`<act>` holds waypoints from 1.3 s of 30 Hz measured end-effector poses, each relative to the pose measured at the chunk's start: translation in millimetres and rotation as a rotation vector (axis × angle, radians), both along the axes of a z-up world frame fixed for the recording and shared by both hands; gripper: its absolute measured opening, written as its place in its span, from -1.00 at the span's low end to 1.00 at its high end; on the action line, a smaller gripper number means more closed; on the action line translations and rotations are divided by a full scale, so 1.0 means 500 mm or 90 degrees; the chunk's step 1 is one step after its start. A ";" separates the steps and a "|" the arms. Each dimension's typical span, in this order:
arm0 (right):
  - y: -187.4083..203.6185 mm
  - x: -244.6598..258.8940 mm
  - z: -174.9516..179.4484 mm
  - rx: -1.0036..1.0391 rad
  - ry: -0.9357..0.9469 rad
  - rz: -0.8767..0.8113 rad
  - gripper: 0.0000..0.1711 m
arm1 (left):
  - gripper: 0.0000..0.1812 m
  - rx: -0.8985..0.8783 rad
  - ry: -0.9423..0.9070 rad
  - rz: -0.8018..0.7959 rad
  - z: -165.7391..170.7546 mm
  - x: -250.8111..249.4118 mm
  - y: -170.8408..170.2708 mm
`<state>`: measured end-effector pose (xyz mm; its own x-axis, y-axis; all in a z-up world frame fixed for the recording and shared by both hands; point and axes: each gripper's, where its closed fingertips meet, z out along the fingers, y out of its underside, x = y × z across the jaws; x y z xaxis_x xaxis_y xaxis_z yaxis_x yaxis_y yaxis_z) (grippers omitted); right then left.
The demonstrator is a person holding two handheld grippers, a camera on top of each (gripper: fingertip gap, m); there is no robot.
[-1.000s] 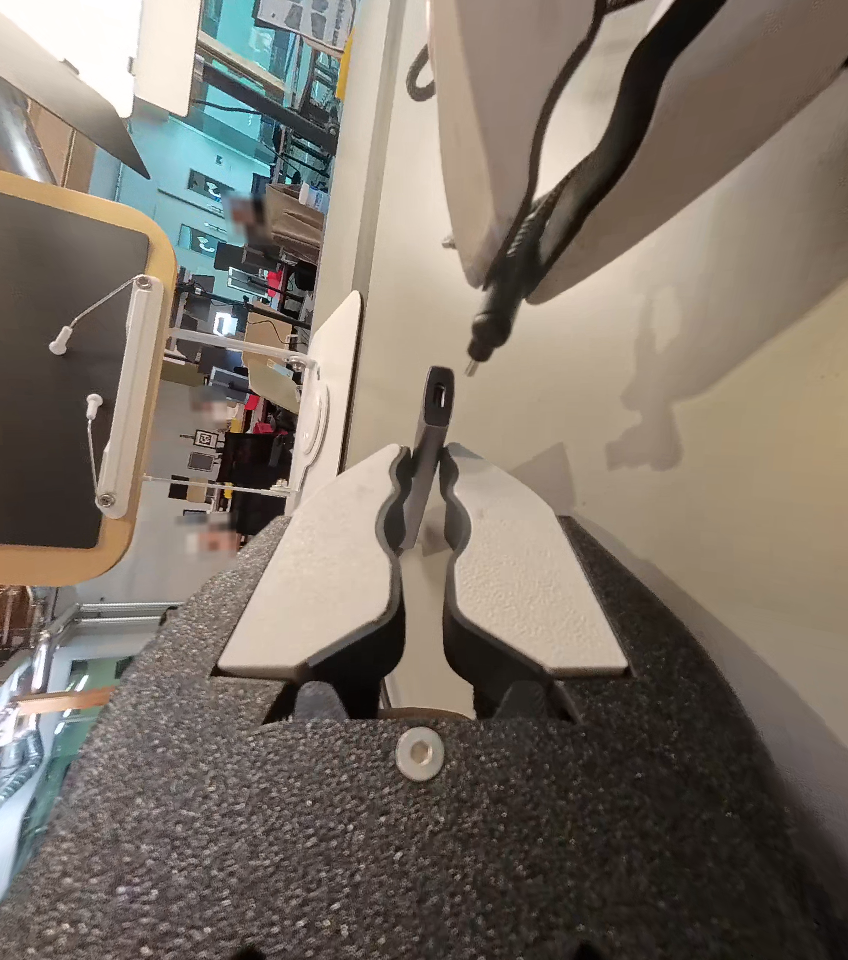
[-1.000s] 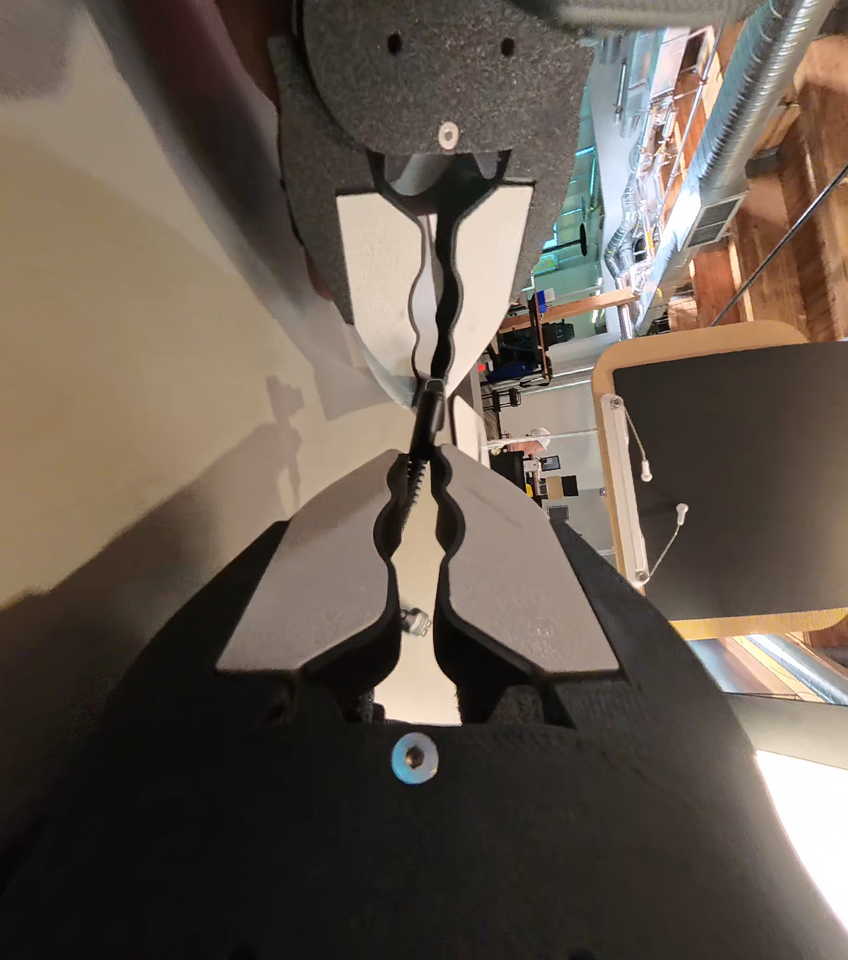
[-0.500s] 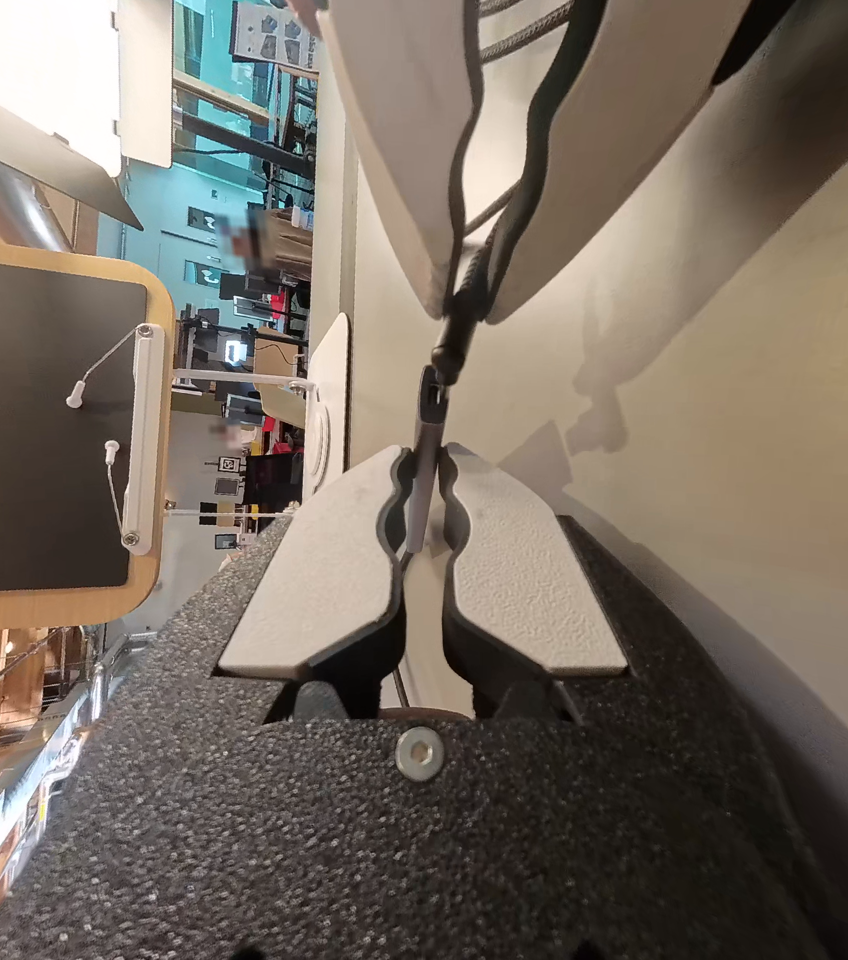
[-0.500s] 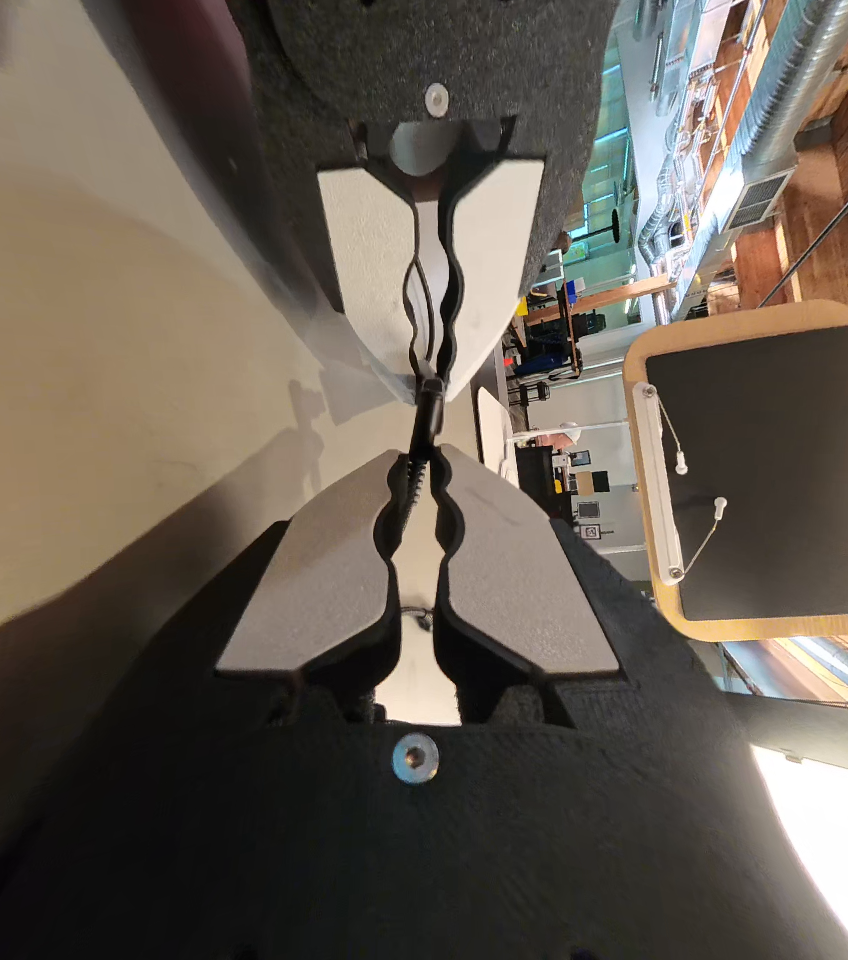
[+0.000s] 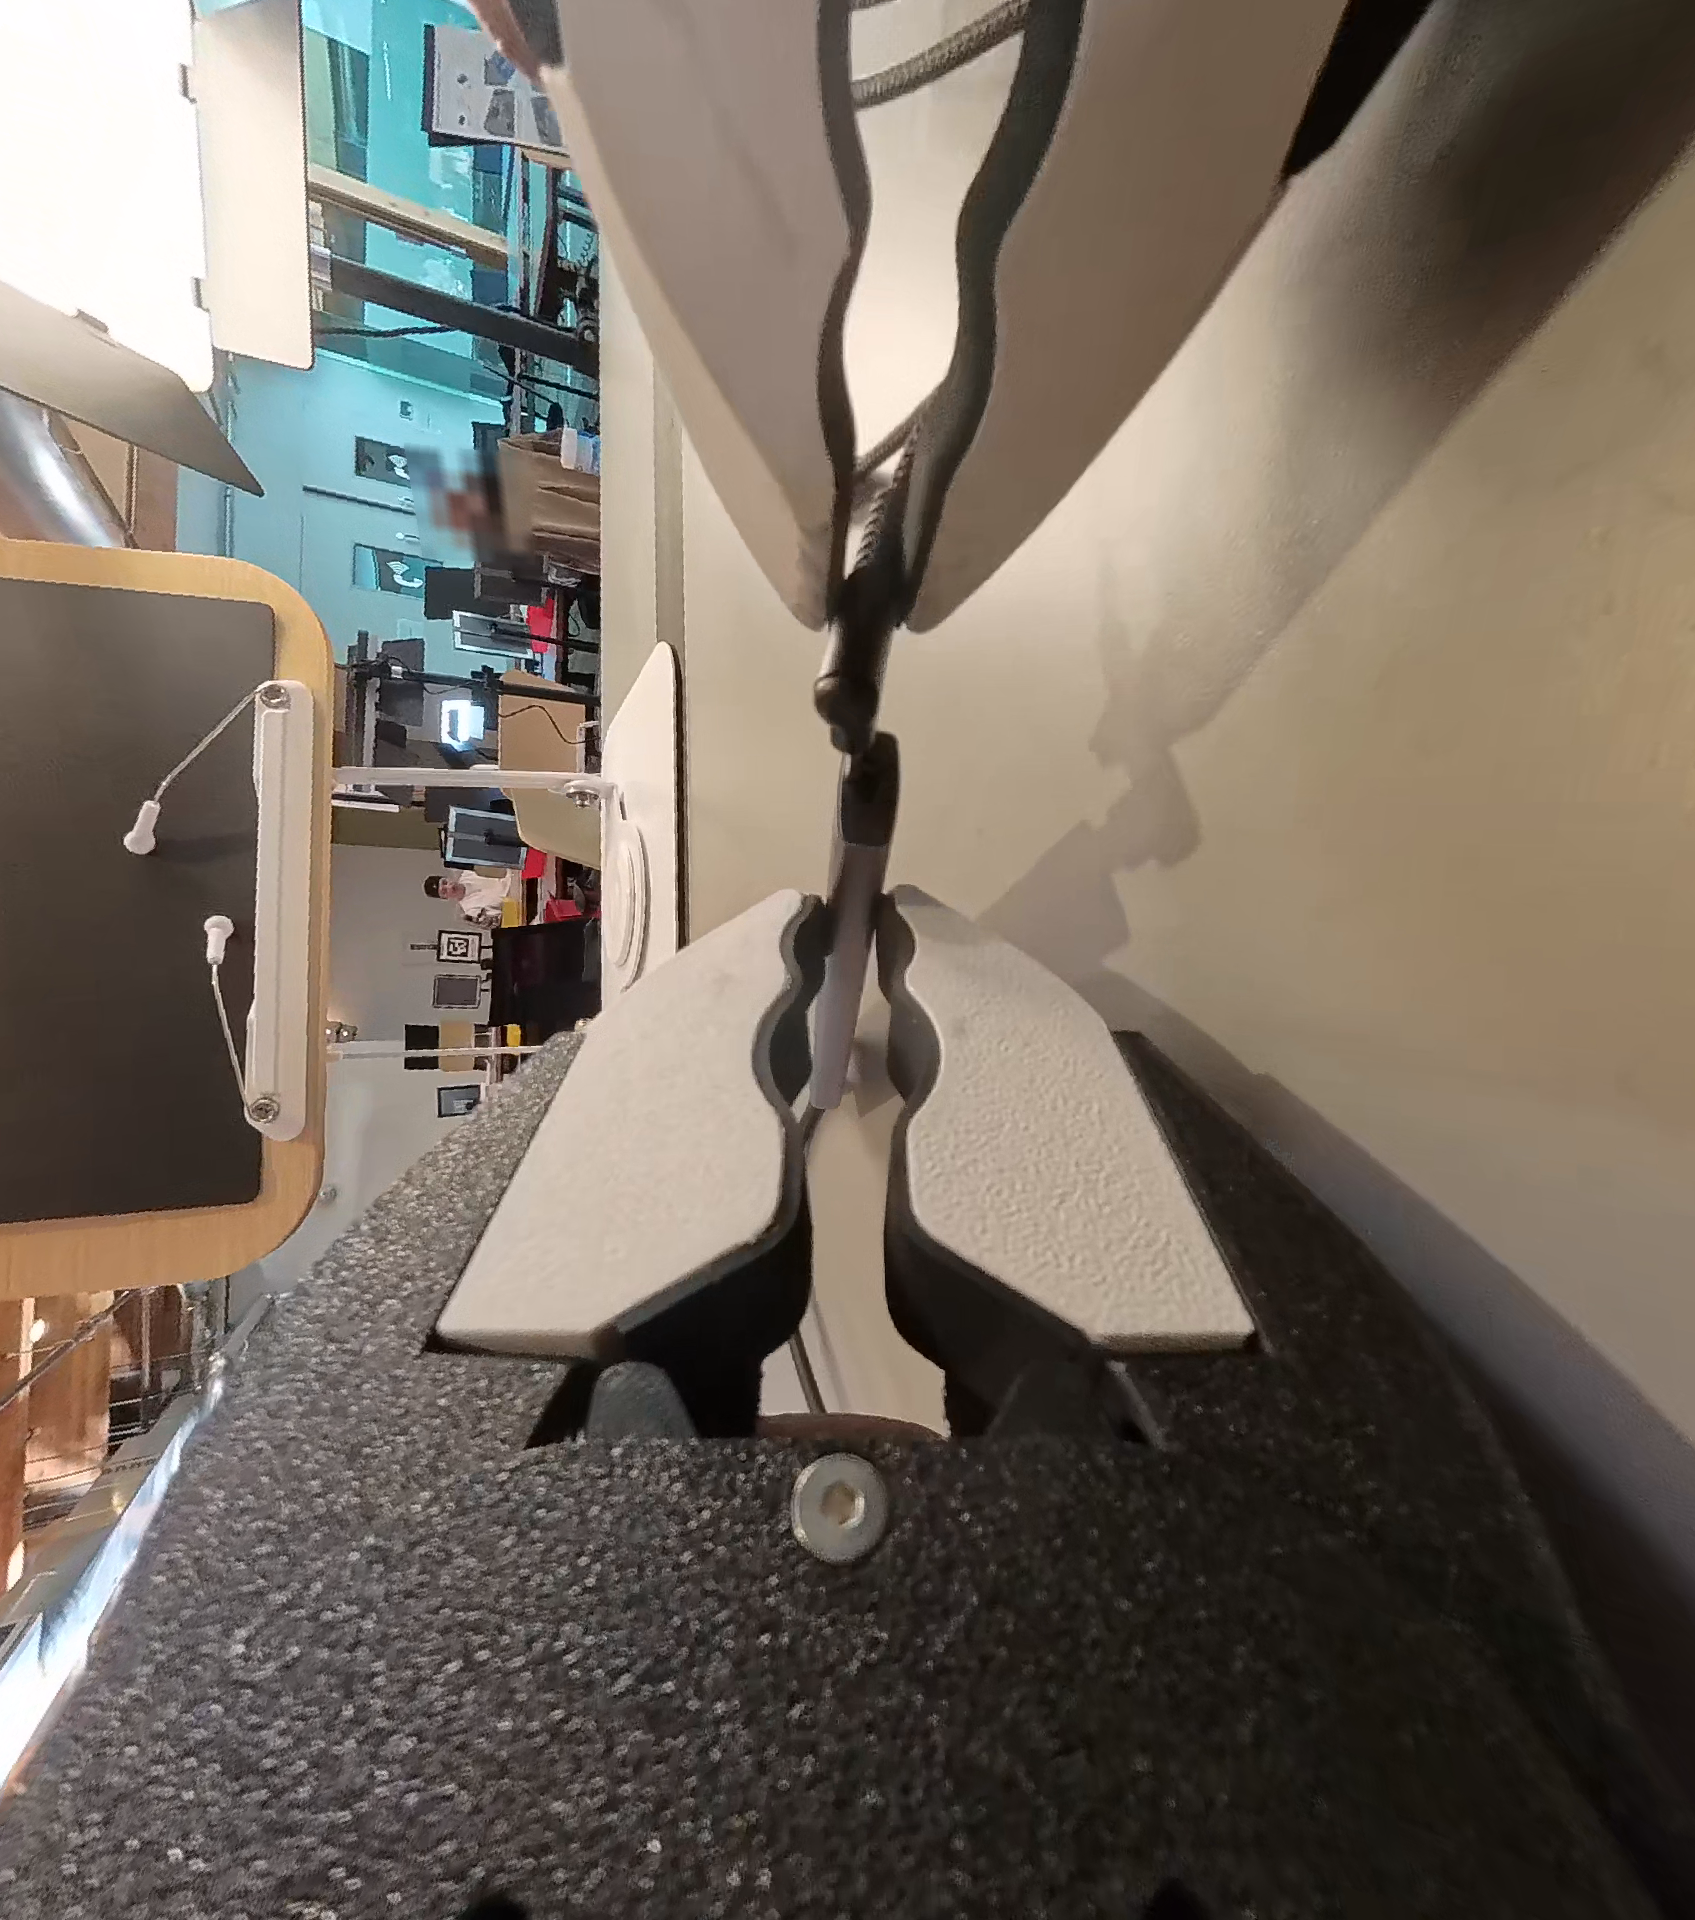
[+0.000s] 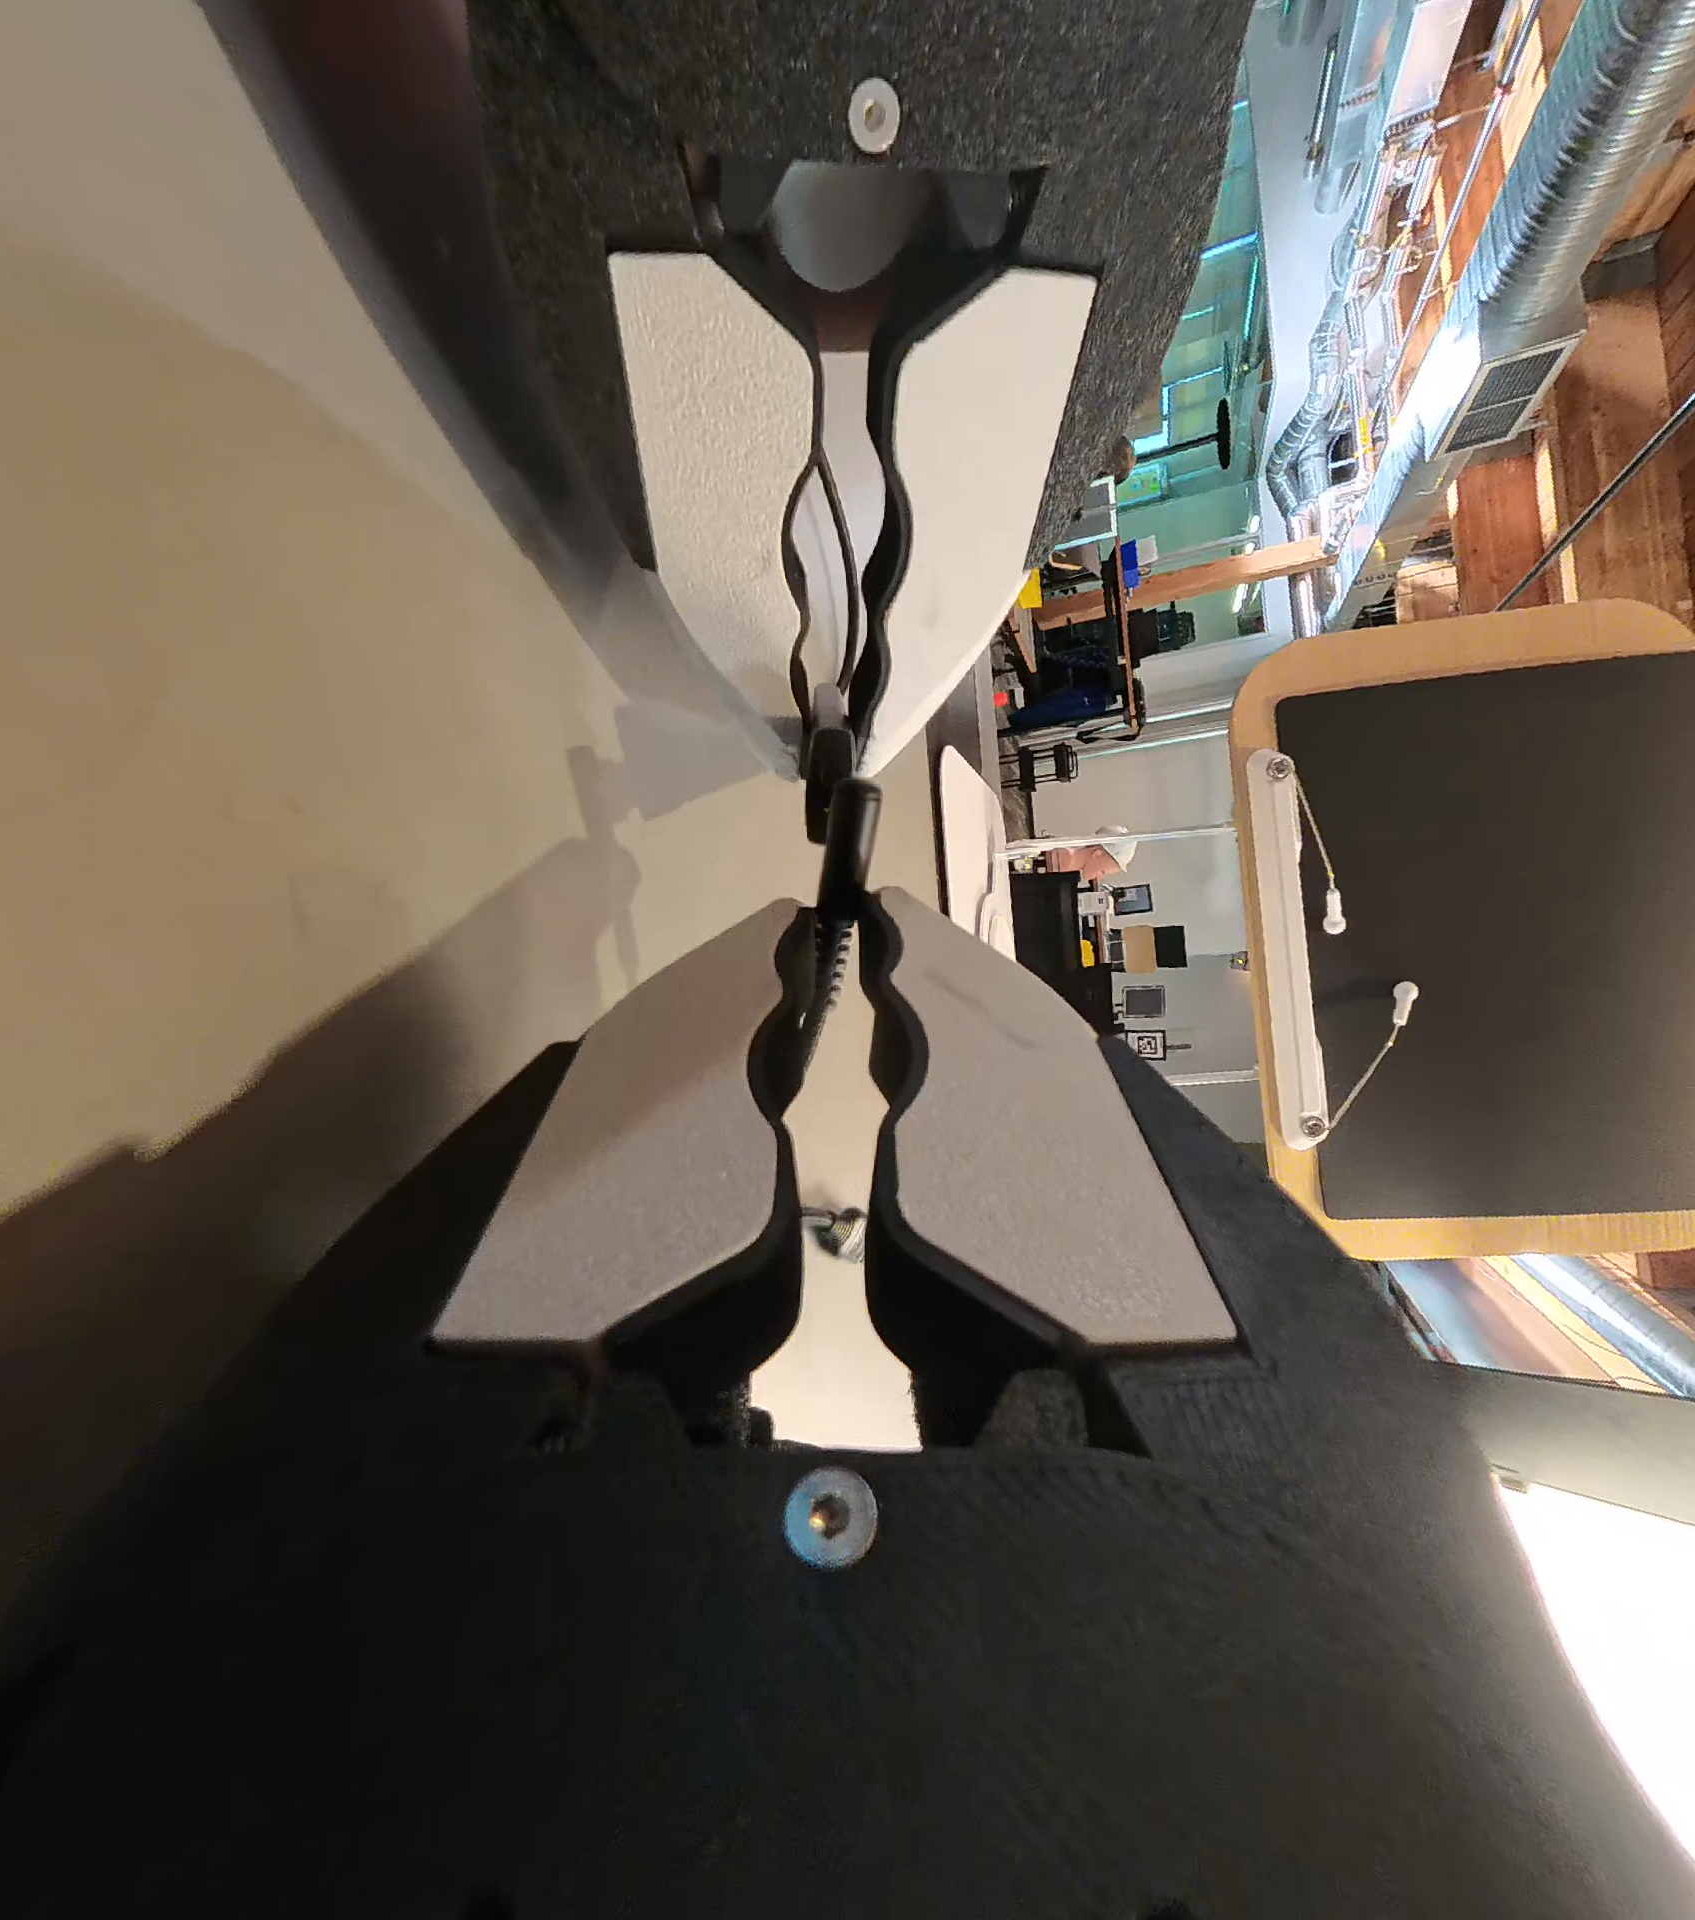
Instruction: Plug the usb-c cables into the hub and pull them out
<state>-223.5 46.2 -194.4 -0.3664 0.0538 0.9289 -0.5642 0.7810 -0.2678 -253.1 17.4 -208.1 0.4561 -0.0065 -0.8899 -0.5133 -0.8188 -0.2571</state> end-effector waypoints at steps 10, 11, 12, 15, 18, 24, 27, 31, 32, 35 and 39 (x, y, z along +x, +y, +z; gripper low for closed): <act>-0.001 0.000 -0.002 0.021 0.014 -0.004 -0.91 | -0.89 0.007 -0.007 -0.001 0.000 0.002 0.008; -0.001 0.000 -0.003 0.025 0.016 -0.006 -0.91 | -0.89 0.005 -0.006 0.000 0.000 0.002 0.009; 0.000 -0.001 -0.003 0.025 0.015 -0.007 -0.91 | -0.89 0.004 -0.005 0.001 0.000 0.002 0.009; 0.001 -0.001 -0.003 0.027 0.014 -0.013 -0.91 | -0.89 0.003 -0.005 0.002 0.000 0.002 0.011; 0.001 -0.002 -0.004 0.040 0.023 -0.025 -0.91 | -0.89 -0.004 -0.003 0.006 0.000 0.003 0.011; -0.004 0.001 0.010 0.029 0.065 -0.024 -0.86 | -0.89 0.021 -0.013 0.009 0.006 0.005 0.021; -0.009 0.012 0.014 0.018 0.063 0.002 -0.85 | -0.89 0.026 -0.016 0.007 0.006 0.005 0.021; -0.012 0.019 0.014 0.014 0.058 0.013 -0.89 | -0.89 0.020 -0.013 0.008 0.005 0.006 0.022; -0.012 0.019 0.014 0.015 0.057 0.013 -0.89 | -0.89 0.018 -0.011 0.009 0.005 0.006 0.022; -0.012 0.019 0.015 0.006 0.041 0.014 -0.90 | -0.89 0.016 -0.008 0.008 0.006 0.006 0.022; -0.014 0.023 0.015 -0.005 0.022 0.025 -0.90 | -0.90 0.012 -0.006 0.006 0.007 0.010 0.023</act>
